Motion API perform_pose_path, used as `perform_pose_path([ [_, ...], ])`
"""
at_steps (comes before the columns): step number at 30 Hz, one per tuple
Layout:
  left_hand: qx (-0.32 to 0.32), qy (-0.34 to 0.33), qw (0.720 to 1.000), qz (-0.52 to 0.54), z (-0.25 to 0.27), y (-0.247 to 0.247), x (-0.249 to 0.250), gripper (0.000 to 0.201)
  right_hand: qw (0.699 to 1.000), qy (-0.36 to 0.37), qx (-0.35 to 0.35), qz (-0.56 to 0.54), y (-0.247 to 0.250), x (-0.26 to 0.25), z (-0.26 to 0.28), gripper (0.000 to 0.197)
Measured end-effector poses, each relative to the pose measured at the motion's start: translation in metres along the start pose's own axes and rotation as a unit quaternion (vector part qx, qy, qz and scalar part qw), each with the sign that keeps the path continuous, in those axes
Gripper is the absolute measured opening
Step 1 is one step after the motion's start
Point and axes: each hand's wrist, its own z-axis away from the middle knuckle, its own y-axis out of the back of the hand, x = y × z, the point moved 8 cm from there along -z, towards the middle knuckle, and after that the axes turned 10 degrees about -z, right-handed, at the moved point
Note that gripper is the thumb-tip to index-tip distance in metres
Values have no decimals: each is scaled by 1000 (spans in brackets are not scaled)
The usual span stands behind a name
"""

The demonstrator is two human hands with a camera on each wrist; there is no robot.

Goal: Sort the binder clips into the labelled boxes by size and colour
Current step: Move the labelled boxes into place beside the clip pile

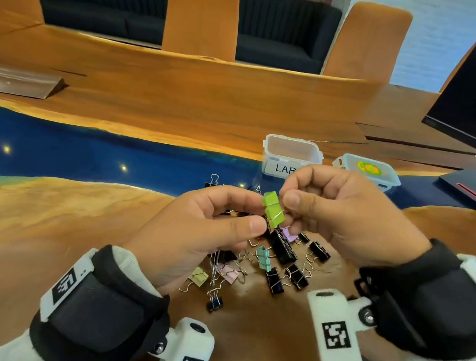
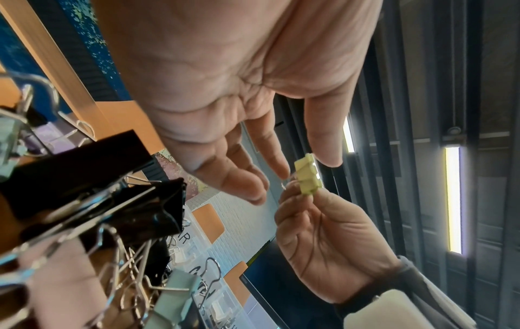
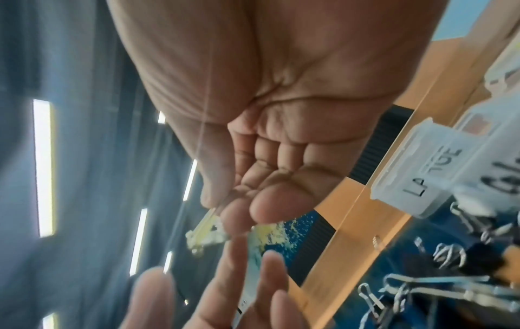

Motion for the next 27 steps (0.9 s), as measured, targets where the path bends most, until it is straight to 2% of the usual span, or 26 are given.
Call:
perform_pose_path([
  [4, -6, -6, 1000, 15, 0, -1, 1, 47, 999, -12, 22, -45, -7, 20, 7, 15],
  [7, -1, 1, 1000, -18, -1, -2, 0, 34, 996, -19, 33, -86, -5, 30, 10, 12],
  [10, 5, 12, 999, -37, 0, -2, -1, 31, 991, 4, 34, -126, -4, 29, 15, 25],
  [14, 24, 22, 998, -55, 2, -1, 1, 43, 991, 54, 78, -93, -1, 20, 19, 23],
  [19, 40, 43, 996, -68, 2, -2, -2, 44, 990, 73, 108, -52, 1, 20, 21, 21],
  [22, 44, 47, 995, -69, 2, -2, -3, 42, 988, 94, 121, 5, 0, 16, 24, 24],
  [27, 54, 53, 995, -61, 3, 0, -4, 35, 973, 172, 132, 81, -13, 1, 33, 26],
])
